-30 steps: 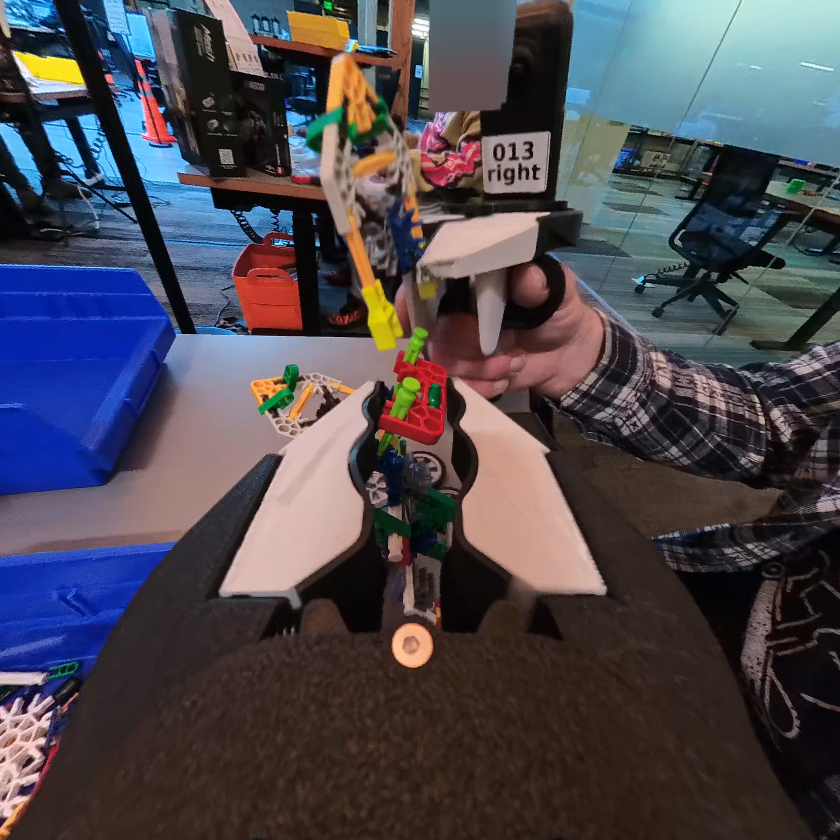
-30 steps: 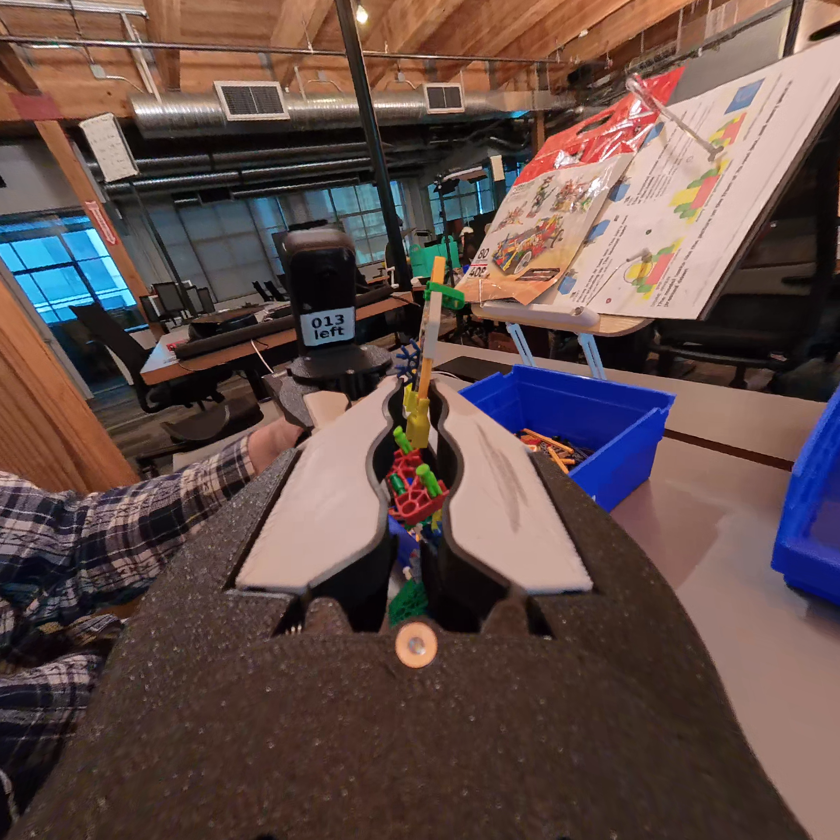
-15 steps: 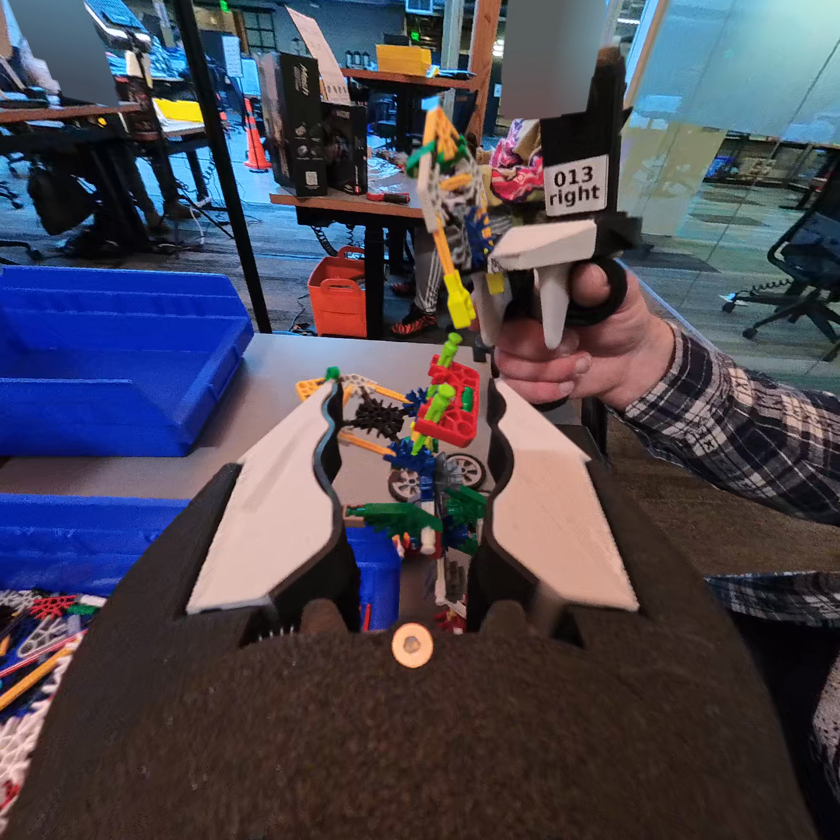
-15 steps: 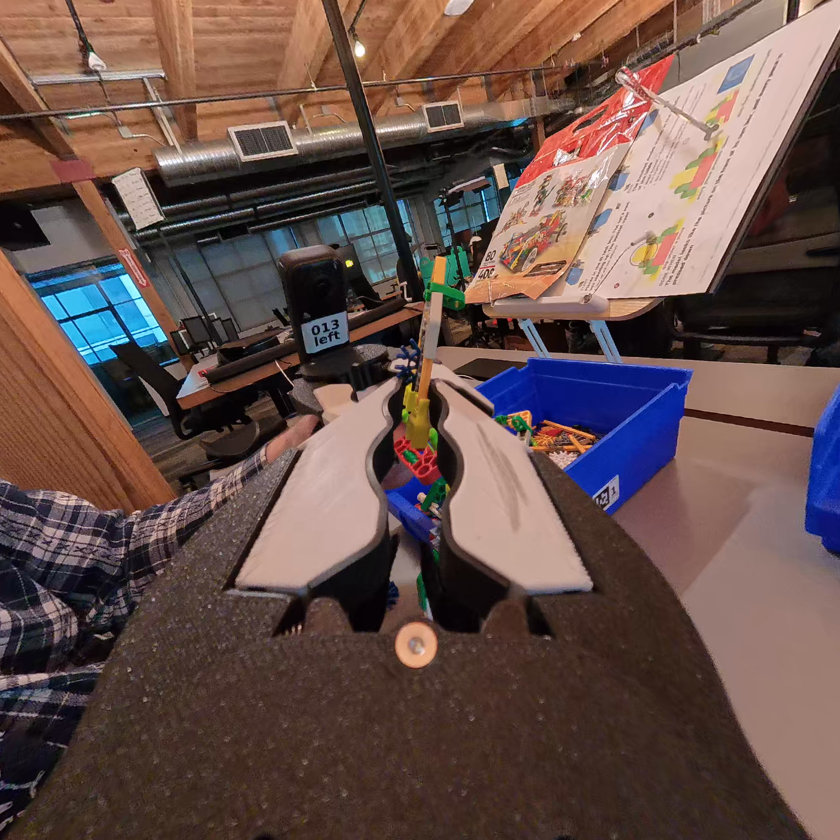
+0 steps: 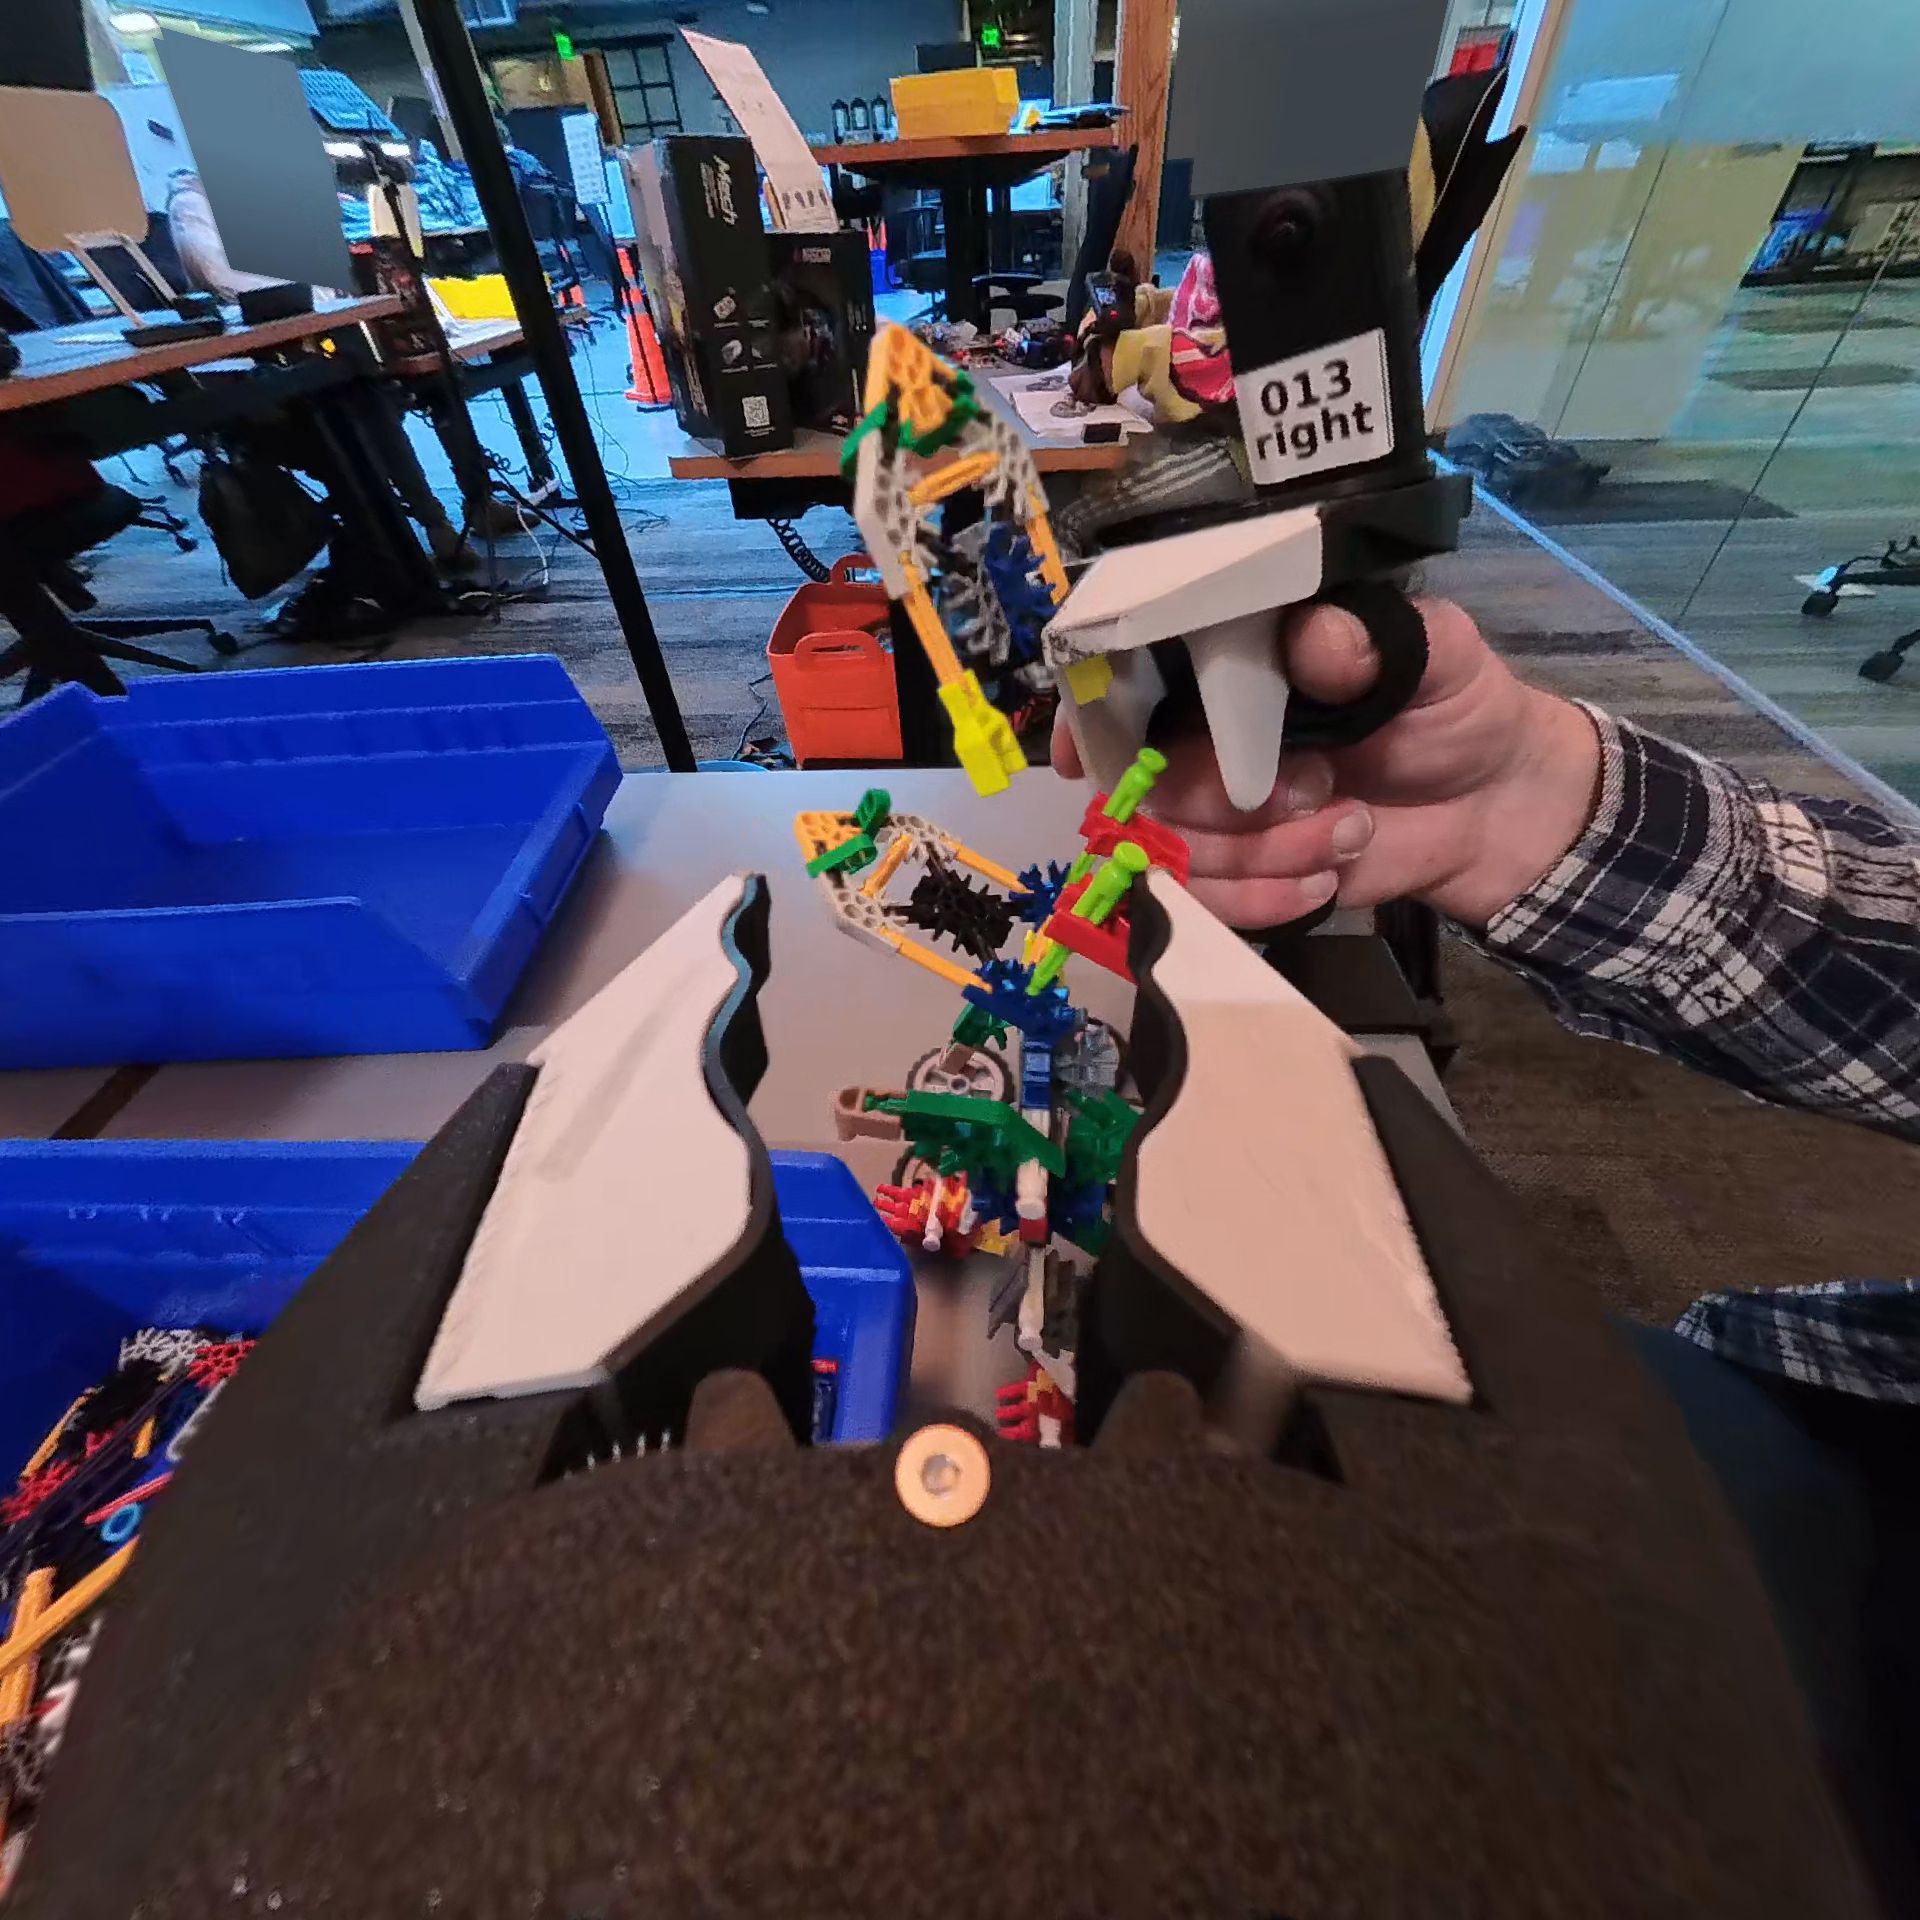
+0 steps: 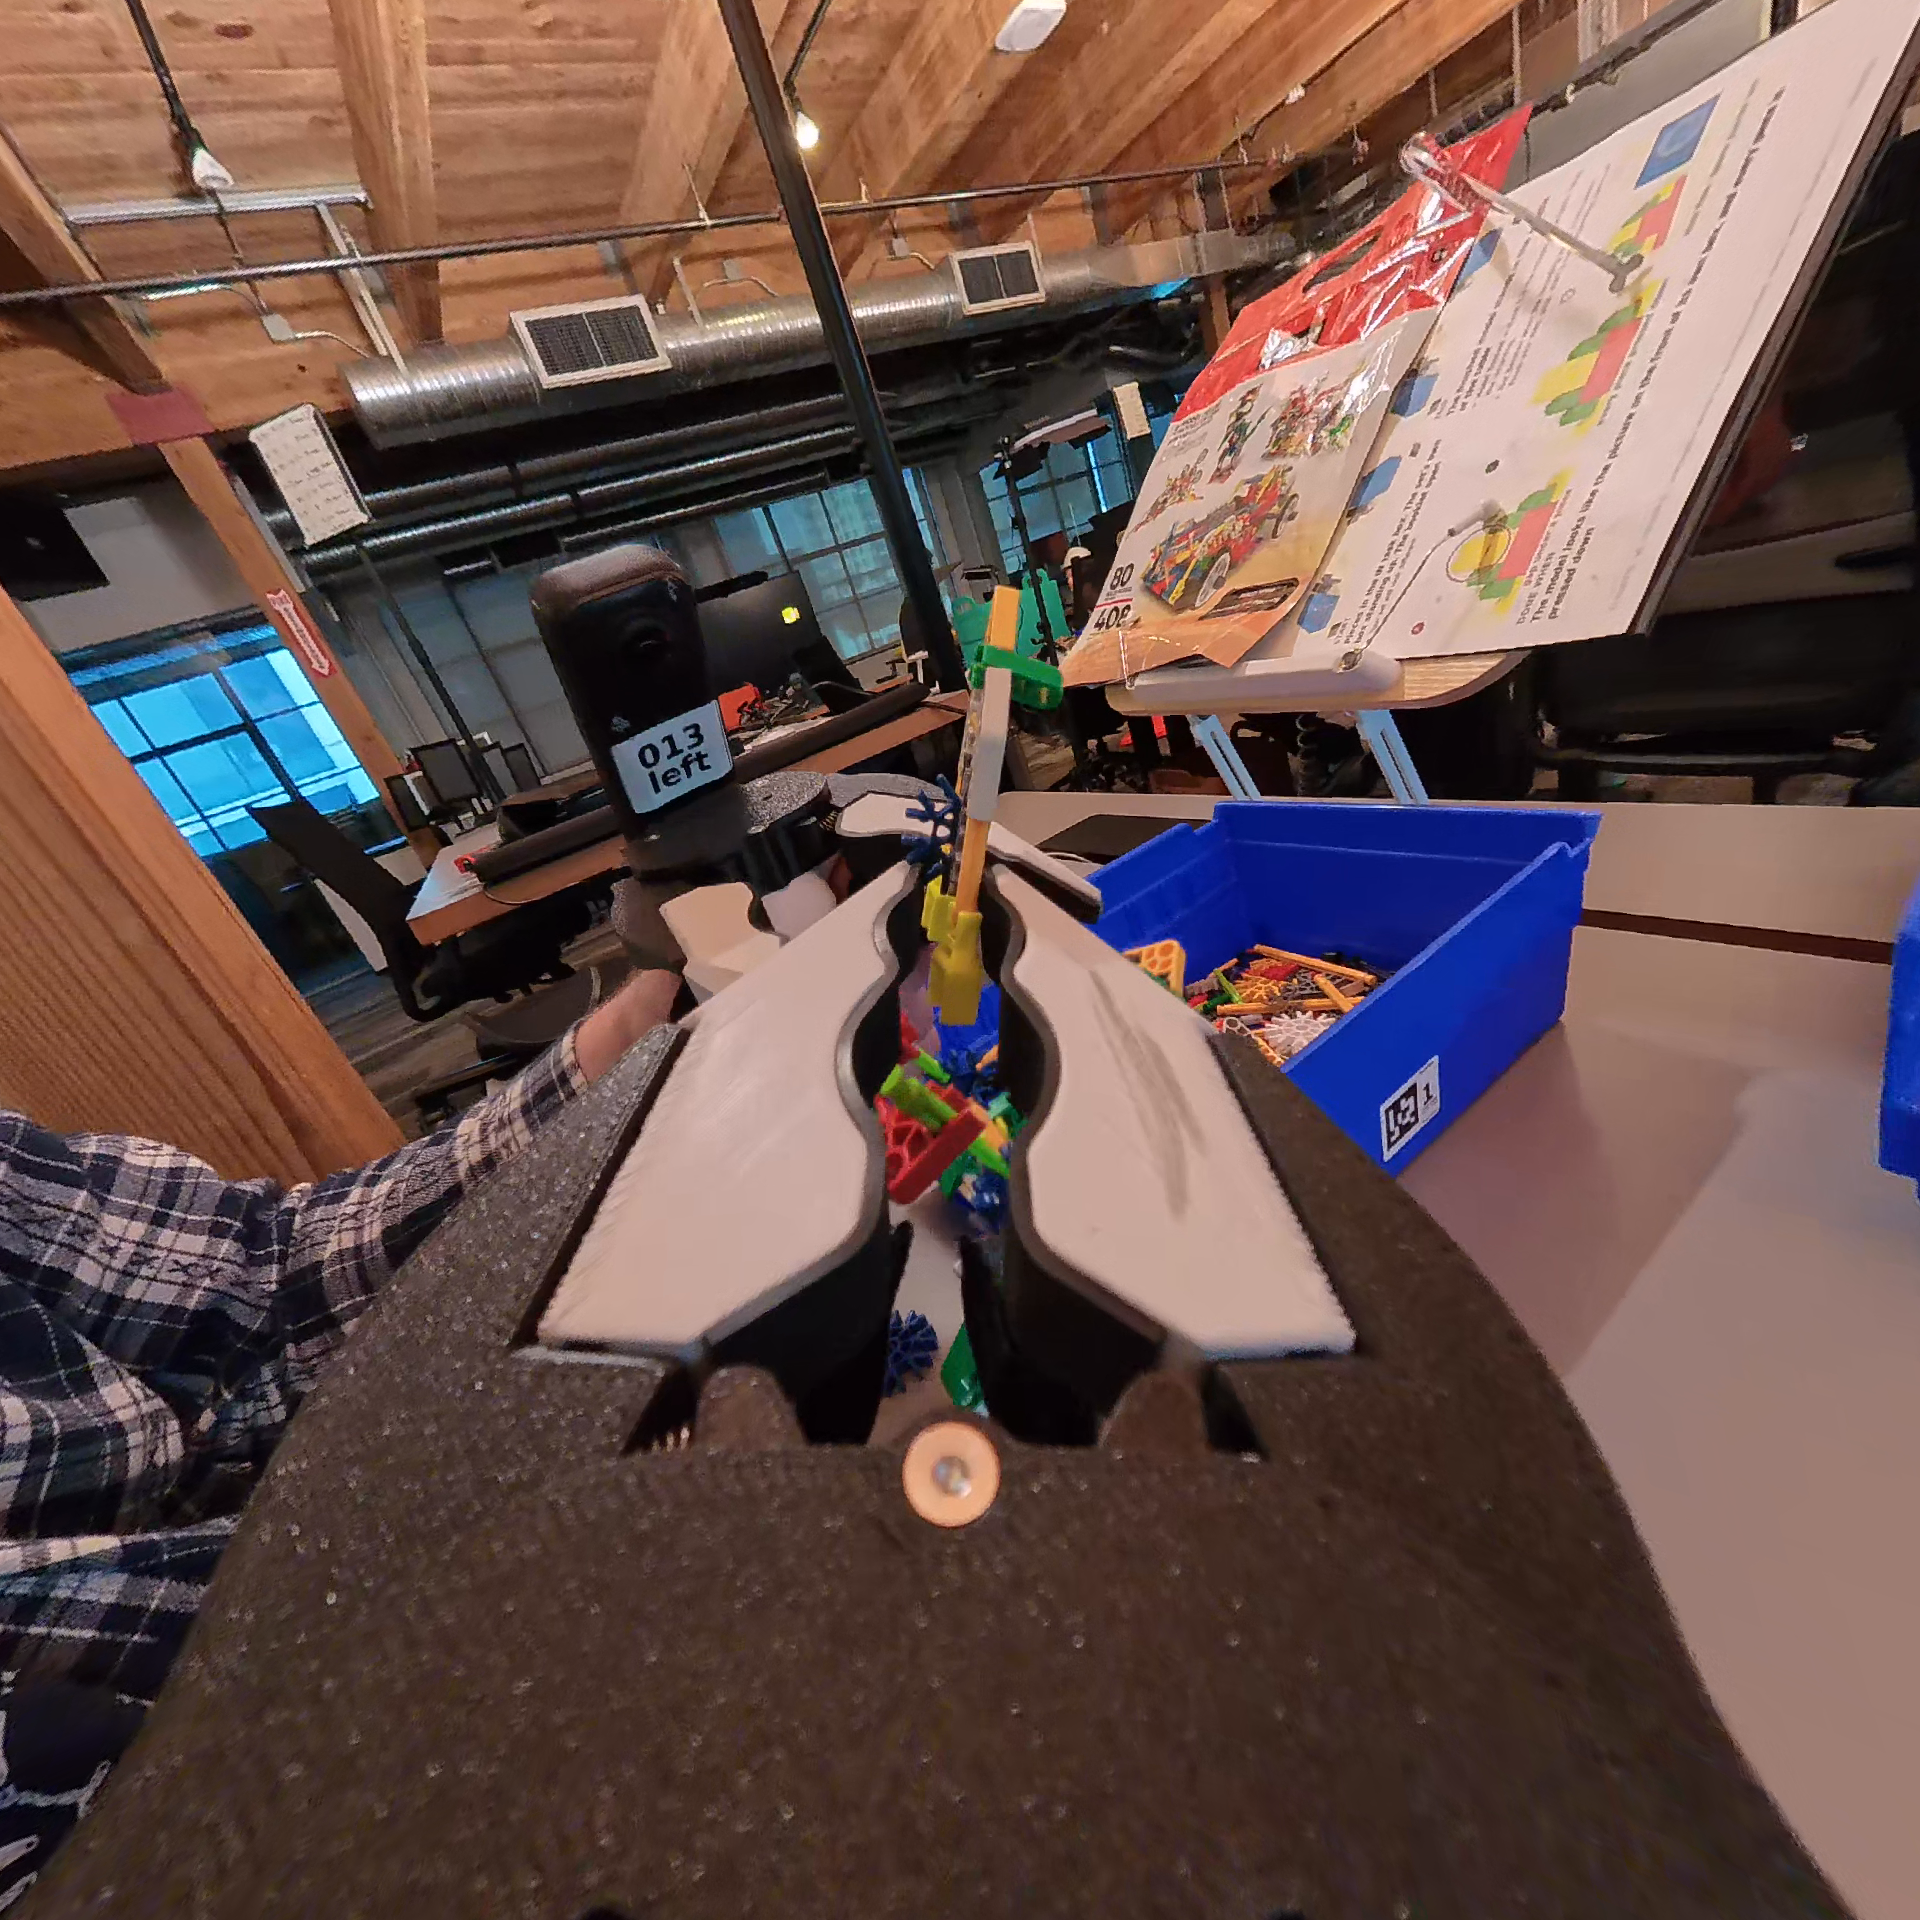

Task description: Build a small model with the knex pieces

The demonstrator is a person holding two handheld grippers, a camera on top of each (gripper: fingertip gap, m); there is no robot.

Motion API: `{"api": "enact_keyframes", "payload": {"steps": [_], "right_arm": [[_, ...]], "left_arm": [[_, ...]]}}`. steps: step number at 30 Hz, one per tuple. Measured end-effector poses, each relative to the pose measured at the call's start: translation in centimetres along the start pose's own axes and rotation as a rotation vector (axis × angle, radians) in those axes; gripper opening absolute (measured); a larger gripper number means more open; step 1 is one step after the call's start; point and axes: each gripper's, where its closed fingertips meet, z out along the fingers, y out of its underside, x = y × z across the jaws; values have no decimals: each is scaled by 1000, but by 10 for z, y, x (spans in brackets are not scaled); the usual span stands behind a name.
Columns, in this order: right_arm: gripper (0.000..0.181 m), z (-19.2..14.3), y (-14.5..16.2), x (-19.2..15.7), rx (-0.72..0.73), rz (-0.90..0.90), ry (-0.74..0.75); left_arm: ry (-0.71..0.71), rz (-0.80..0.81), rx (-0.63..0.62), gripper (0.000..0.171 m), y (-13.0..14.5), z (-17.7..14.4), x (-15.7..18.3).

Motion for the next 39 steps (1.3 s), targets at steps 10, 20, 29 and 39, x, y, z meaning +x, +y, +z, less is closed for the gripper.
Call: {"api": "enact_keyframes", "payload": {"steps": [10, 20, 29, 39], "right_arm": [[9, -21, -10, 12, 32, -11, 70], [9, -41, 3, 25, 31, -9, 175], [9, -45, 24, 9, 40, 19, 169], [9, -46, 33, 2, -8, 30, 146]], "left_arm": [[-97, 24, -148, 43, 20, 36, -23], [-284, 177, -410, 35, 59, 81, -52], [-415, 213, -422, 39, 65, 73, -69], [-427, 194, -228, 43, 18, 19, -62]]}}
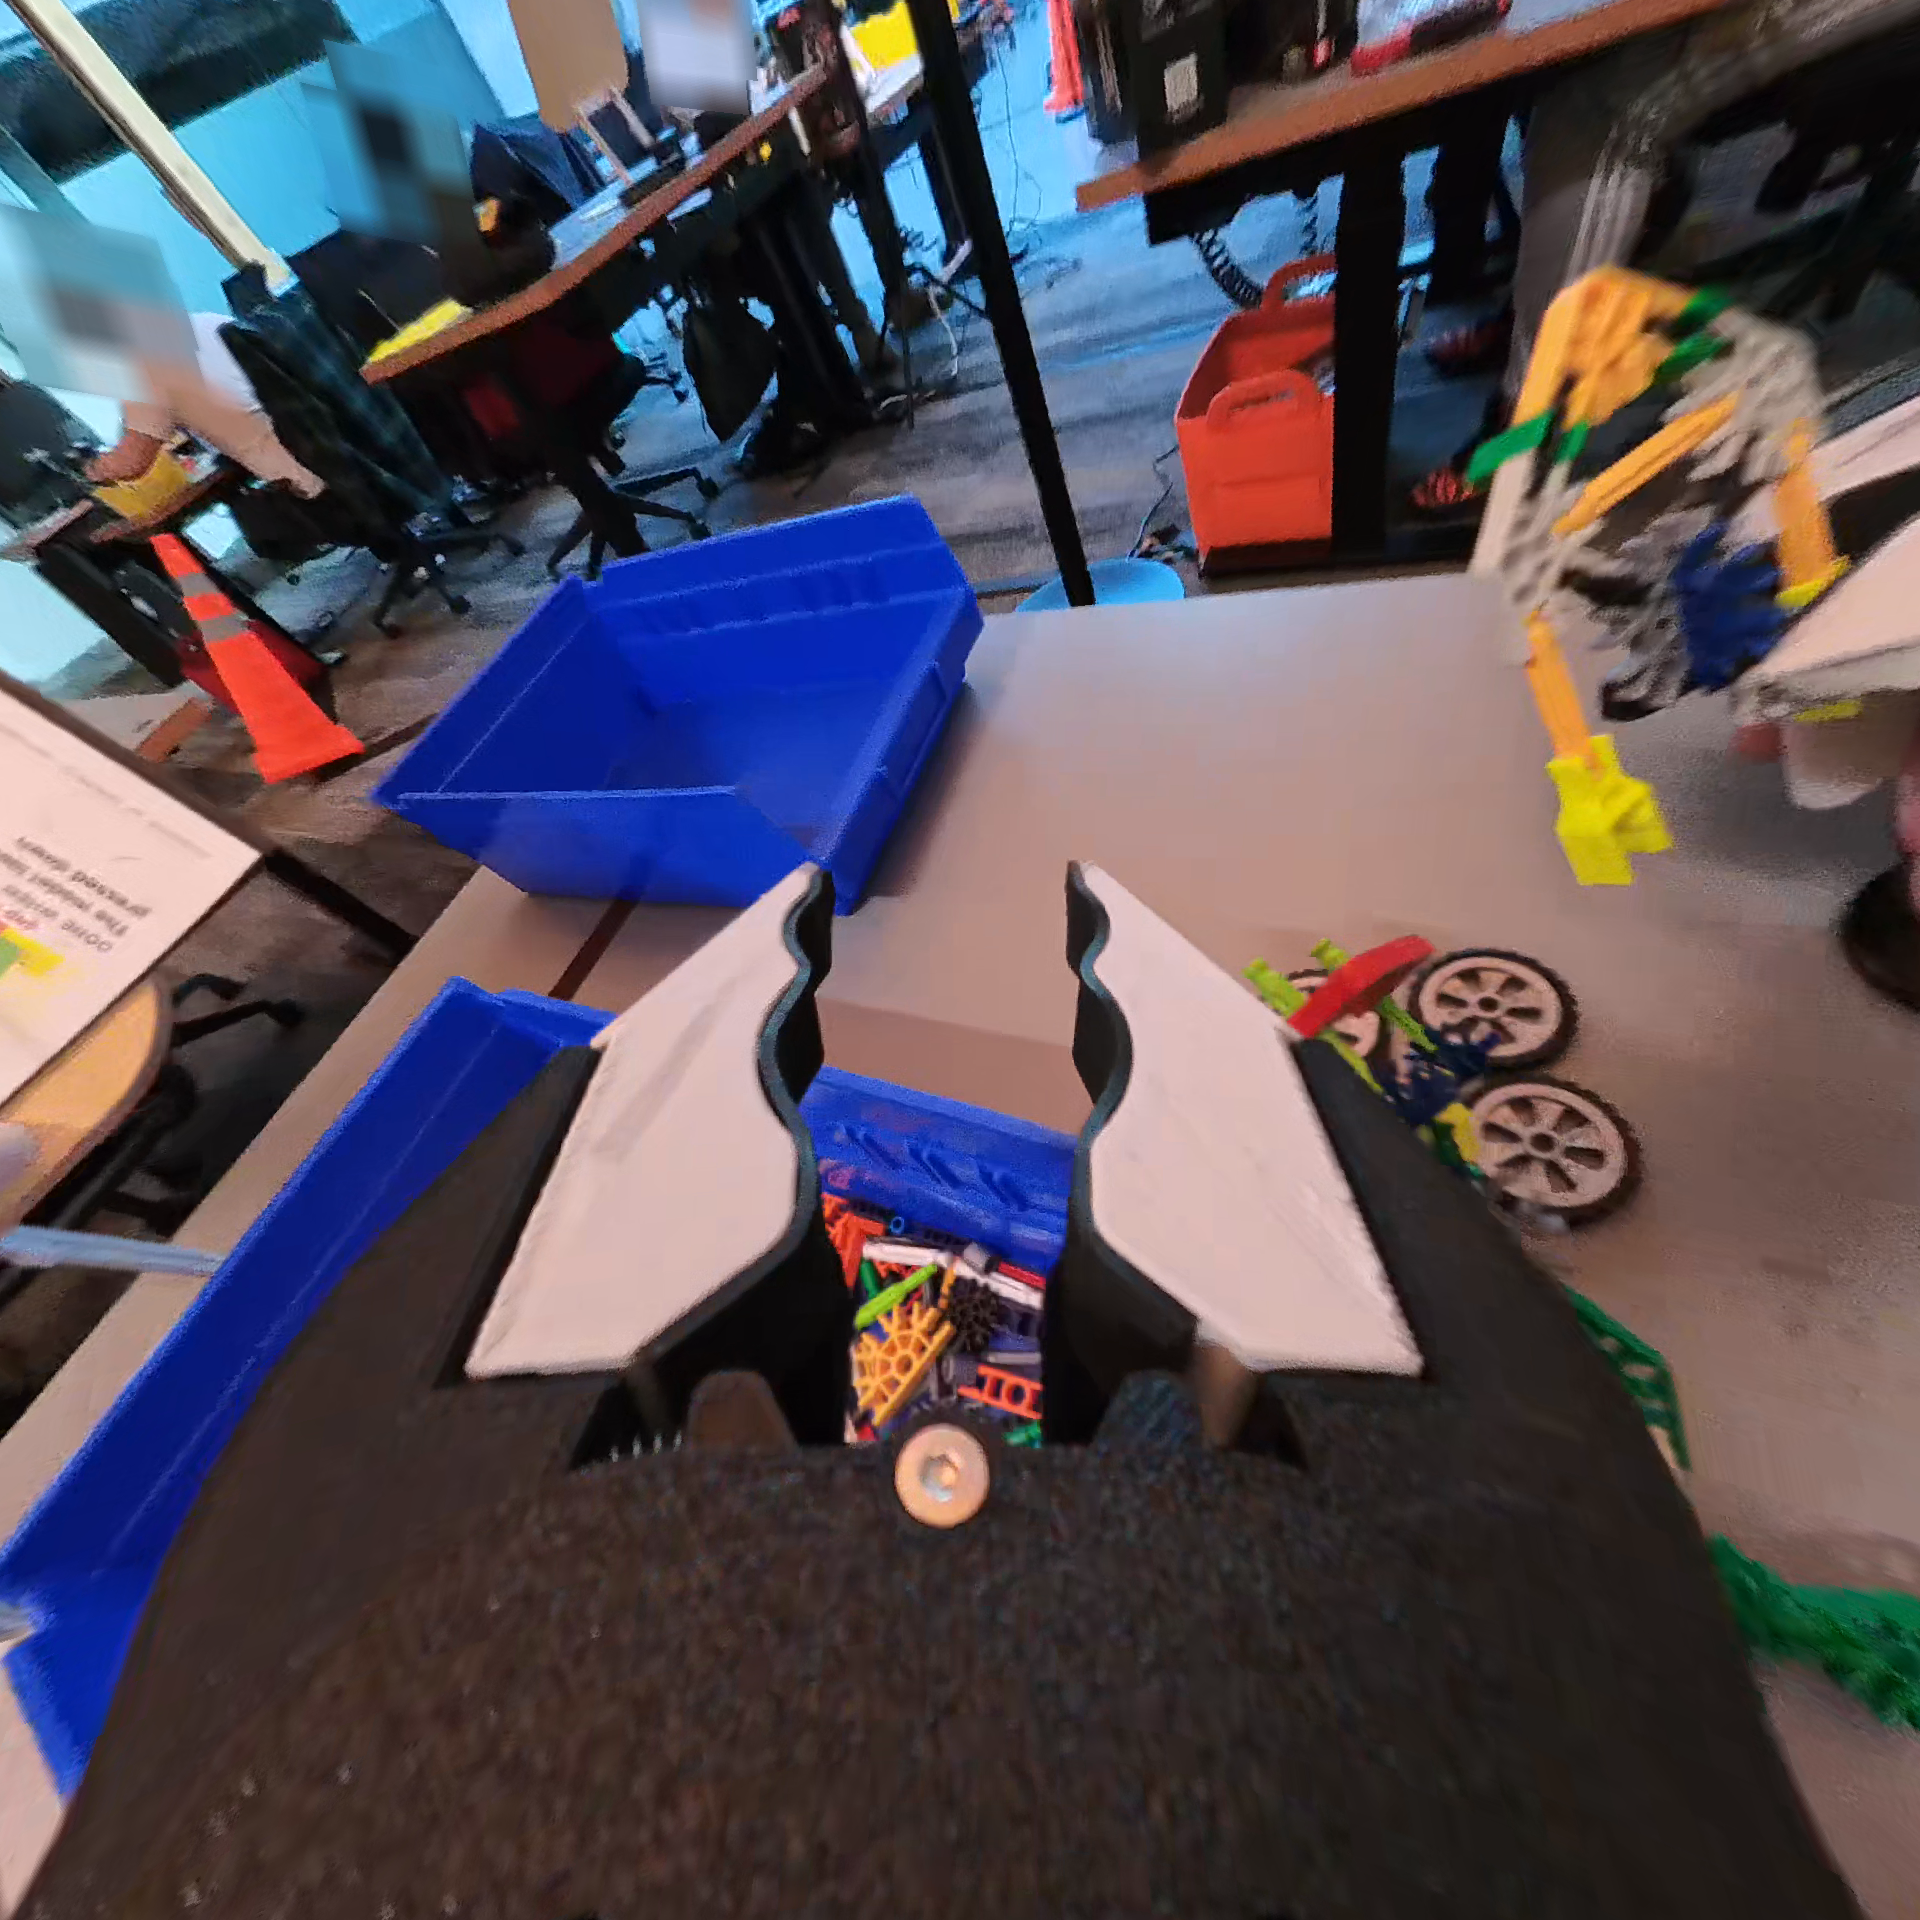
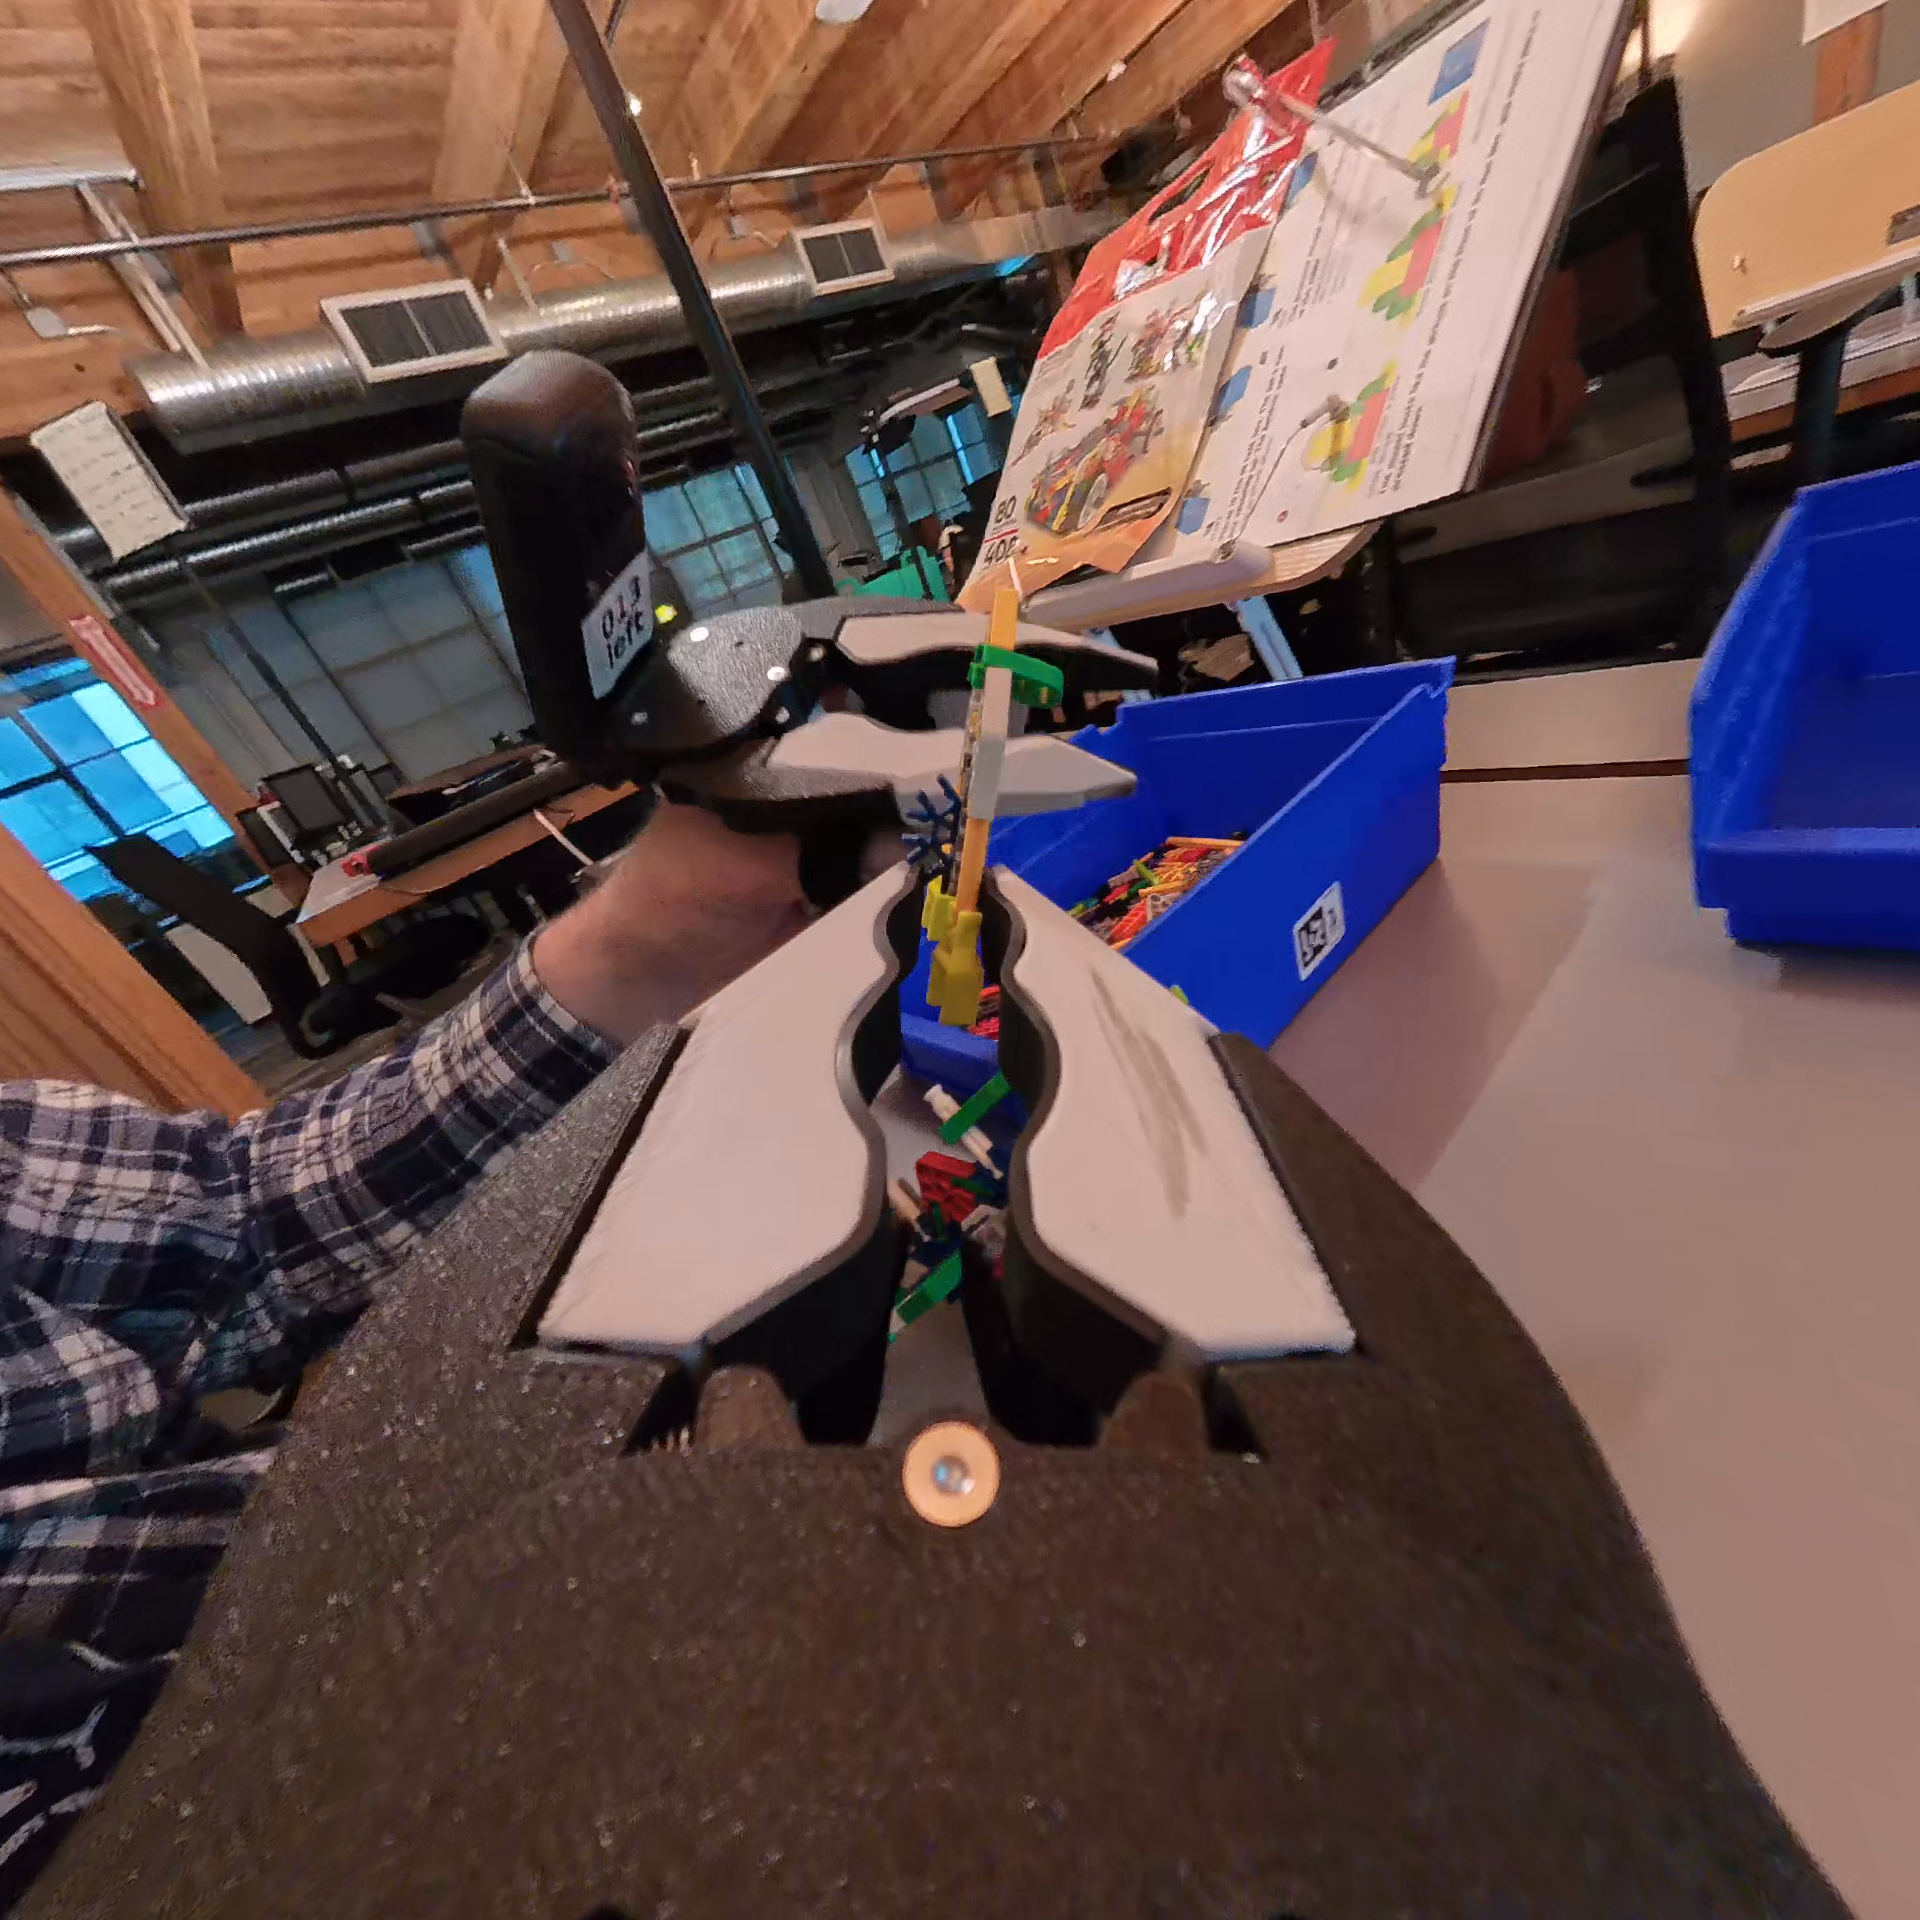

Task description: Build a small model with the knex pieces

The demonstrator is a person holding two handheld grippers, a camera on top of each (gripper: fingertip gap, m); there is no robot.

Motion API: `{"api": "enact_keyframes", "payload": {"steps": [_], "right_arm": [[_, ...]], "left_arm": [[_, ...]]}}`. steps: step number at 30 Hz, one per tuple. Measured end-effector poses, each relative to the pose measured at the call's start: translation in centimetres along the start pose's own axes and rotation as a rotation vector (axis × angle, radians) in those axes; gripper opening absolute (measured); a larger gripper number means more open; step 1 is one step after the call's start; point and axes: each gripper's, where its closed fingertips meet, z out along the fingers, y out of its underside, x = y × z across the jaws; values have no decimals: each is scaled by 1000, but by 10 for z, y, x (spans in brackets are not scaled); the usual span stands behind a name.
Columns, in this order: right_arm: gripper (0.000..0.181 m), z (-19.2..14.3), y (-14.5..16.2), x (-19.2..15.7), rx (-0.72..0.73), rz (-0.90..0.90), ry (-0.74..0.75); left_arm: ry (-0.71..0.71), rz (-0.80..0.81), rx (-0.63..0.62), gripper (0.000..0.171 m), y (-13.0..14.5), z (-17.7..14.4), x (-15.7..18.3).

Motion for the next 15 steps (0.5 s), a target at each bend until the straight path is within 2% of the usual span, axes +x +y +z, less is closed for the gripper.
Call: {"api": "enact_keyframes", "payload": {"steps": [3, 8, 10, 15], "right_arm": [[9, 6, 3, -7, -21, 18, -44], [9, 23, 5, -23, -56, 23, -120], [9, 31, 6, -31, -77, 14, -154], [9, 51, 15, -50, -178, -30, -220]], "left_arm": [[87, -67, 66, 44, -10, -24, 5], [351, -241, 245, 42, -34, -69, 22], [453, -296, 270, 42, -38, -80, 29], [561, -267, 298, 37, -42, -98, 42]]}}
